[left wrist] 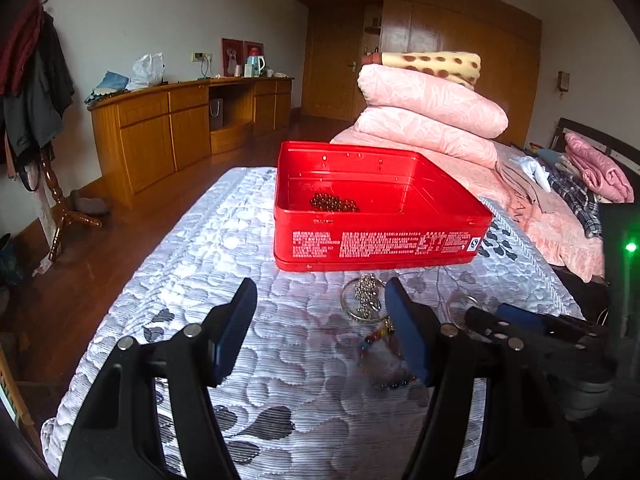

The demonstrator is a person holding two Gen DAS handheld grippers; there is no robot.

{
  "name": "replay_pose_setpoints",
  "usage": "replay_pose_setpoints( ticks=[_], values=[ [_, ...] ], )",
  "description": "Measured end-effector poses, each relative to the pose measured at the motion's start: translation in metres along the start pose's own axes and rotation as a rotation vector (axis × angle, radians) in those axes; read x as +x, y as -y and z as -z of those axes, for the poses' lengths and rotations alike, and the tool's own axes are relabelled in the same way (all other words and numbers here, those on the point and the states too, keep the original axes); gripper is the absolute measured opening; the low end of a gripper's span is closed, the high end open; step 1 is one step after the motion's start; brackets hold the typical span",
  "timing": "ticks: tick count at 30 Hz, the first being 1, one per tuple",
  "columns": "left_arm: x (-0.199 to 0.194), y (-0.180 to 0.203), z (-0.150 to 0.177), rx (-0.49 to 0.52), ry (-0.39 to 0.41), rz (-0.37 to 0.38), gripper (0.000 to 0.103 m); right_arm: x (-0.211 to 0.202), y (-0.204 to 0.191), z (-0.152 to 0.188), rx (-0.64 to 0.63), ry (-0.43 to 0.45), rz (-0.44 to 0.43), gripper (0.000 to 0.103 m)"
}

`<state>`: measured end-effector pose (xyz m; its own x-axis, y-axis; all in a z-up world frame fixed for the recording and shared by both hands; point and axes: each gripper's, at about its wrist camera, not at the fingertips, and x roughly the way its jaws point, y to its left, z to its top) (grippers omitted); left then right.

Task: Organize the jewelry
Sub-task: 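Move the left gripper to the multicolour bead bracelet while the right gripper approaches the silver hoop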

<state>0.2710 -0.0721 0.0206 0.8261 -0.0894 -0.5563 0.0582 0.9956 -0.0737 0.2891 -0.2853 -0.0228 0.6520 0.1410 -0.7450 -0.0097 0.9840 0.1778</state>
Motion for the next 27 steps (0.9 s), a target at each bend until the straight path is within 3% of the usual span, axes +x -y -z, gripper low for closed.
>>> replay_pose_setpoints(
  ticks=[6,15,18,23,27],
  values=[
    [0.009,-0.003,0.004,-0.004,-0.026,-0.002,0.064,0.011,0.005,-0.001,0.034,-0.027,0.005,0.047],
    [0.016,-0.009,0.006,-0.020,-0.053,0.008,0.064,0.021,-0.006,-0.006,-0.011,-0.045,0.050,0.052],
    [0.016,-0.010,0.006,-0.023,-0.054,0.010,0.064,0.020,-0.005,-0.006,-0.012,-0.041,0.069,0.043],
    [0.015,-0.003,0.009,-0.005,-0.055,0.016,0.064,0.013,0.000,-0.004,-0.004,-0.029,0.059,0.043],
    [0.019,0.011,0.013,0.014,-0.093,0.065,0.062,0.002,0.019,-0.003,0.032,-0.004,0.072,0.043]
  ],
)
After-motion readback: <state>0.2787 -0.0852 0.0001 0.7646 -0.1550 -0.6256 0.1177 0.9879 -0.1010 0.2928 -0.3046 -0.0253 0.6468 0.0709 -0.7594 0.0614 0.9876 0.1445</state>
